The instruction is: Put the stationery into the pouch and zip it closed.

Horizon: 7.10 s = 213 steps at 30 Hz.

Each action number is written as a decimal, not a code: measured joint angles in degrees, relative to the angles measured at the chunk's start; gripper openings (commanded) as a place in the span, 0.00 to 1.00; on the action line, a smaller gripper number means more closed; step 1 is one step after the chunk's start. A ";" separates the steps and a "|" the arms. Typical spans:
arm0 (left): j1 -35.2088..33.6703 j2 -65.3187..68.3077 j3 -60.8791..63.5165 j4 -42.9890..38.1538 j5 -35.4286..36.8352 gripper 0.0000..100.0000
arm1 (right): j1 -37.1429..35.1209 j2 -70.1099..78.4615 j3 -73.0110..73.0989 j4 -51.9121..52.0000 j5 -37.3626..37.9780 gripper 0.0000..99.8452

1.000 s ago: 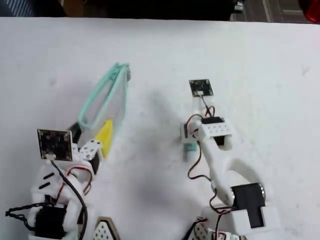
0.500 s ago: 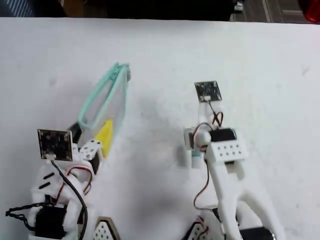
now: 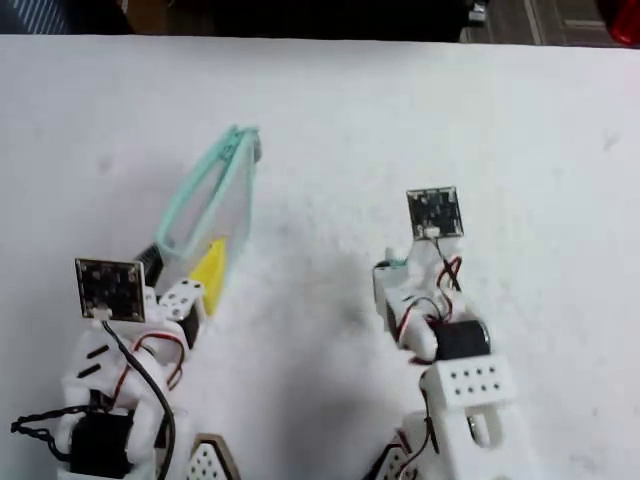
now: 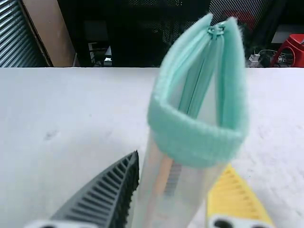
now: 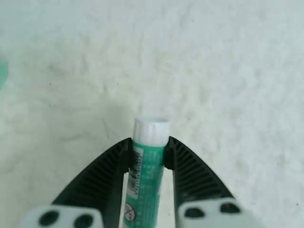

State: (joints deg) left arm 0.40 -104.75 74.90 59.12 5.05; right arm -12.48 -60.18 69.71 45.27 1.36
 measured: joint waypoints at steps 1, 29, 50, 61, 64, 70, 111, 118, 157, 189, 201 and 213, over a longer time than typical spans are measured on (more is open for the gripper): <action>0.00 0.00 0.00 0.00 0.00 0.23 | 0.00 -1.76 0.00 0.00 0.00 0.02; 0.00 0.00 0.00 0.00 0.00 0.23 | -36.92 -13.98 -18.55 -27.43 26.02 0.02; 0.00 0.00 0.00 0.00 0.00 0.23 | -38.86 27.78 -49.23 -26.64 11.60 0.02; -0.26 0.00 0.00 0.00 0.00 0.23 | -38.86 28.66 -43.52 -26.46 11.52 0.02; -0.18 0.00 0.00 0.00 0.00 0.23 | -38.68 26.99 -42.02 -26.46 11.34 0.02; 0.00 0.00 0.00 0.00 0.00 0.23 | -38.24 20.84 -36.04 -26.46 2.99 0.08; 0.00 0.00 0.00 0.00 0.00 0.23 | -30.24 40.97 -87.56 38.51 -9.23 0.33; 0.00 0.00 0.00 0.00 0.00 0.23 | -31.12 41.32 -87.74 38.51 -9.23 0.16; -0.18 0.00 0.00 0.00 0.00 0.23 | -39.03 63.47 -109.98 43.78 -24.97 0.43; 0.09 0.00 0.00 0.00 0.00 0.23 | -41.32 70.24 -116.04 47.74 -22.42 0.40; 0.09 0.00 0.00 0.00 0.00 0.24 | -39.91 69.98 -111.30 50.81 -19.87 0.01; -0.26 -0.09 -6.51 8.26 0.00 0.32 | -26.90 73.05 -111.56 51.52 -11.96 0.03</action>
State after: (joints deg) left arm 0.13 -104.84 68.40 67.38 5.05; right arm -39.38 12.88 -41.85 96.79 -10.59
